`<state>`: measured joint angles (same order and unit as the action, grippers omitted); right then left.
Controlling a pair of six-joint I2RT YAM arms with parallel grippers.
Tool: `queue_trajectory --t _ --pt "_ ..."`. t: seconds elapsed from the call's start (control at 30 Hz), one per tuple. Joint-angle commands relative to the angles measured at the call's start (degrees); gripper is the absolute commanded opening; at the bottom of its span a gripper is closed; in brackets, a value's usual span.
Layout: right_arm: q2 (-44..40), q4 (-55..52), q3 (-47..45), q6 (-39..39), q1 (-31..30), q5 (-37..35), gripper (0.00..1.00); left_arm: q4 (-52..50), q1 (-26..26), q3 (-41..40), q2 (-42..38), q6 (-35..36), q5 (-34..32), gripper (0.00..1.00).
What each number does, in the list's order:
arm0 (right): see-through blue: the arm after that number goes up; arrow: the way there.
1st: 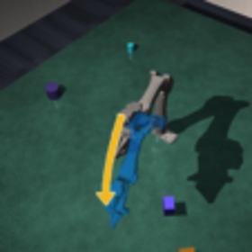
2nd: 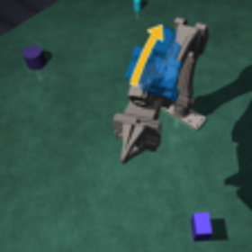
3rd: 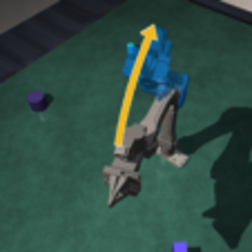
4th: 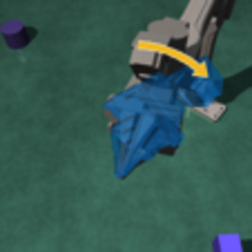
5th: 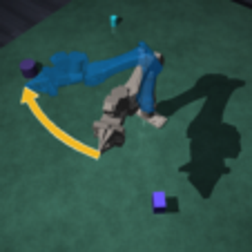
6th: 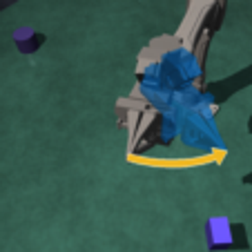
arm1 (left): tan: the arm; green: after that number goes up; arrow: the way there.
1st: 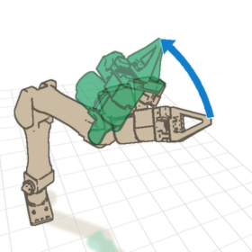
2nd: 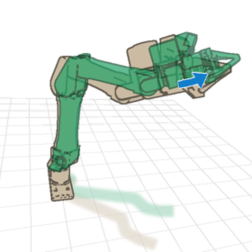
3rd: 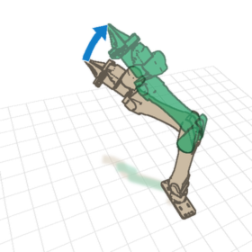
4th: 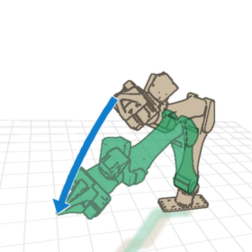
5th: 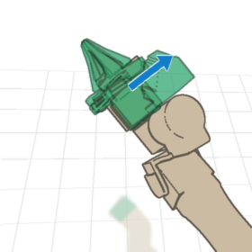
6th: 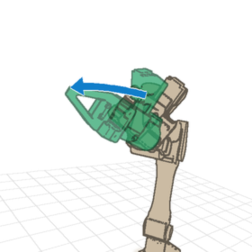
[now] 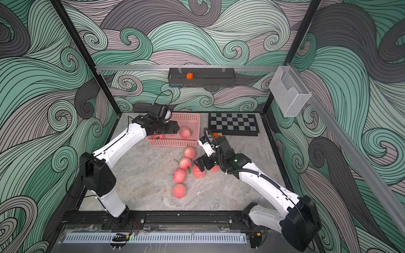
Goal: Put the peaches into the basket
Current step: Pick up the peach from the center of the board, then place the peach in the basket.
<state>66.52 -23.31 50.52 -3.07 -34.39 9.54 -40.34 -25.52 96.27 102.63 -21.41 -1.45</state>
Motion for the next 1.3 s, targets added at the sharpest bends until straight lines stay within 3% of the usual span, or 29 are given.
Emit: queue_trajectory --t 0.0,0.37,0.83,1.27 --pt "-0.95 -0.25 1.59 1.23 0.8 1.96 0.99 -1.82 1.69 5.0 4.01 1.55 -2.56 0.68" --pt "-1.35 -0.9 1.51 1.35 1.82 1.77 0.99 0.24 4.96 12.98 16.09 3.26 -4.84 0.68" --pt "-1.9 -2.17 1.12 3.03 2.23 -1.19 0.99 1.48 5.57 12.27 21.44 5.22 -5.84 0.69" --pt "-3.12 -2.57 0.6 3.25 2.49 -2.09 0.99 -3.51 5.39 15.53 25.76 6.61 -4.87 0.69"
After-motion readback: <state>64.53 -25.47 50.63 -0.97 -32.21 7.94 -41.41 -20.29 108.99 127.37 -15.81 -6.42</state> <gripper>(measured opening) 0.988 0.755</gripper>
